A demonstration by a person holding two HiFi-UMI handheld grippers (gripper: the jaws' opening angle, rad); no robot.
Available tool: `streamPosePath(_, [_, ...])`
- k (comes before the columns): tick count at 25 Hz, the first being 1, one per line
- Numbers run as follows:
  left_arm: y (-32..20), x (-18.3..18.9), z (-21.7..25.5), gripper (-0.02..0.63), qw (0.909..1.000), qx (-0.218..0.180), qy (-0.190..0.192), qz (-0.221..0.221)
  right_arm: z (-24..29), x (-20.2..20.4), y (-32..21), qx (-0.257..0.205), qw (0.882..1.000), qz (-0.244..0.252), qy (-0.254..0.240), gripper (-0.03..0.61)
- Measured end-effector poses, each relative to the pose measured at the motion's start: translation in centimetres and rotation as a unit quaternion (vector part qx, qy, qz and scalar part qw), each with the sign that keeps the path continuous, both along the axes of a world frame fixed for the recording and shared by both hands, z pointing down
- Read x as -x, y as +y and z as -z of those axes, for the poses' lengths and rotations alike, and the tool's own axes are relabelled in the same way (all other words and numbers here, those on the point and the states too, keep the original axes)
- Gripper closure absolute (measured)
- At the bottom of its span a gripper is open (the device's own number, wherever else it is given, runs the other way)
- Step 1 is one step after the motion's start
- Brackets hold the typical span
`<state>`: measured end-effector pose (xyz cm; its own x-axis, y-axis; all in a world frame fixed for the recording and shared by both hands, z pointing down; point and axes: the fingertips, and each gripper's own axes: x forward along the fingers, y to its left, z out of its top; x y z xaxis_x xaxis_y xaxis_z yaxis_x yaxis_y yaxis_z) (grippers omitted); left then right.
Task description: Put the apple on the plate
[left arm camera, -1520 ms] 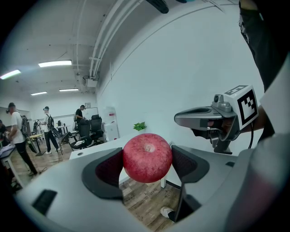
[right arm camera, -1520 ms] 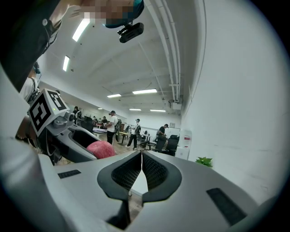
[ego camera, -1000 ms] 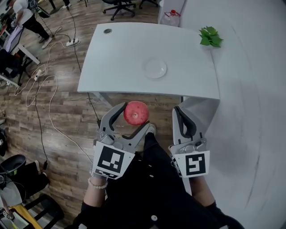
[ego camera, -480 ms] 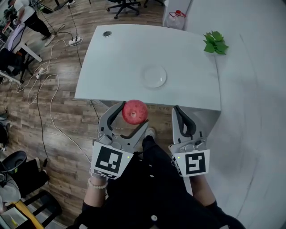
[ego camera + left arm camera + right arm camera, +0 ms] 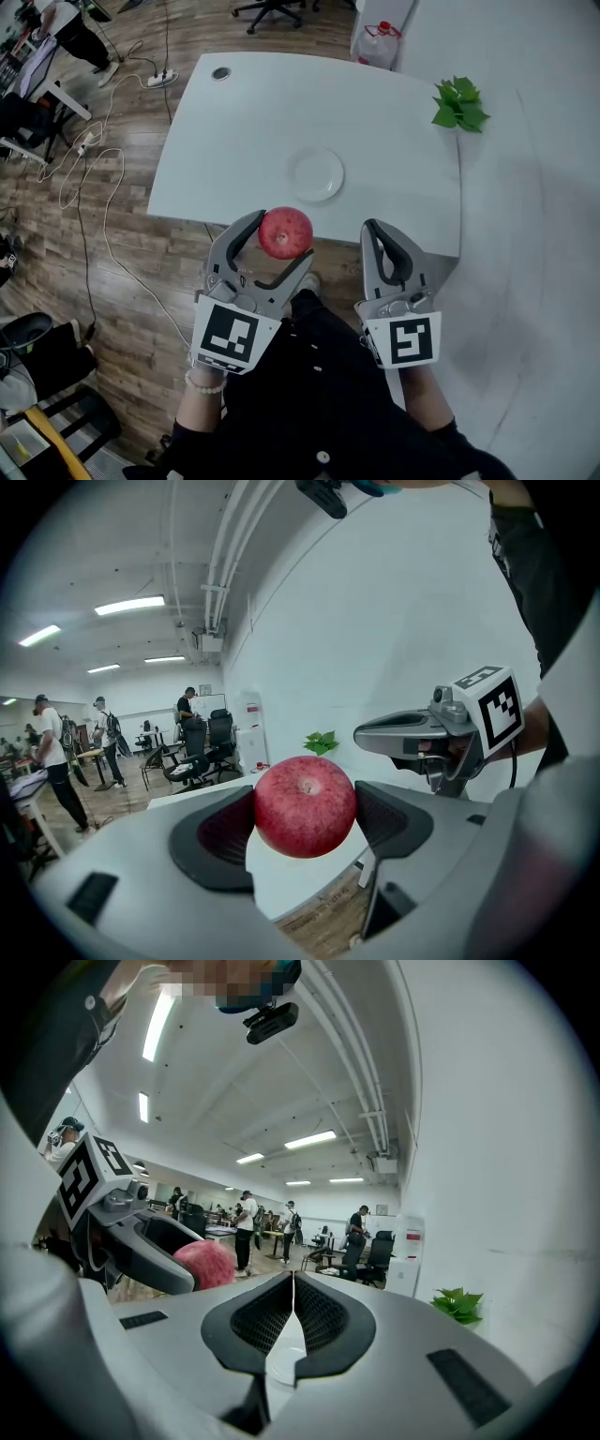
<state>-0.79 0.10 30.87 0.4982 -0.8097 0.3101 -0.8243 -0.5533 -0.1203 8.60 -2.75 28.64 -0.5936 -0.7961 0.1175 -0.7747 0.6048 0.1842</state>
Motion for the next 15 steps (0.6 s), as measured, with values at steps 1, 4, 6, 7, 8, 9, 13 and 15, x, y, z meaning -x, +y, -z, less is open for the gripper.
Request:
streamPosePath(1, [-0.5, -0.3, 0.0, 0.262, 1.0, 0.002, 0.001, 0.004, -0.1, -0.3, -0.6, 0.0, 1.0, 0.002, -0.002, 0.535])
streamPosePath(4, [-1.7, -1.1, 0.0, 0.262, 0.9996, 0.014, 0.006, 0.023, -0.2, -0.8, -2.2, 0.0, 1.0, 0.011, -0.008, 0.535])
streamPosePath(6, [-2.4, -1.5, 0.1, 0.263, 0.9998, 0.004, -0.004, 0.017, -0.2, -0.8, -2.8, 0.0, 1.0, 0.019, -0.008, 0.535])
streamPosePath(7, [-2.7, -1.7, 0.2, 0.263, 0.9999, -0.003, -0.011, 0.012, -0.2, -0.9, -3.1, 0.001, 1.0, 0.024, -0.007, 0.535])
streamPosePath(8, [-2.9, -1.9, 0.2, 0.262, 0.9998, -0.003, -0.013, 0.013, -0.1, -1.0, -3.4, 0.001, 1.0, 0.027, -0.008, 0.535])
streamPosePath(9, [-3.1, -2.1, 0.3, 0.262, 0.9997, 0.004, -0.009, 0.021, -0.1, -1.2, -3.7, -0.001, 1.0, 0.028, -0.01, 0.535])
streamPosePath(13, [-4.0, -2.9, 0.7, 0.262, 0.9994, 0.012, -0.006, 0.033, 0.0, -1.9, -4.5, 0.001, 0.999, 0.031, -0.01, 0.535])
streamPosePath(15, [-4.3, -3.1, 0.8, 0.263, 0.9996, 0.005, -0.013, 0.024, -0.1, -2.4, -4.7, 0.002, 1.0, 0.025, -0.014, 0.535])
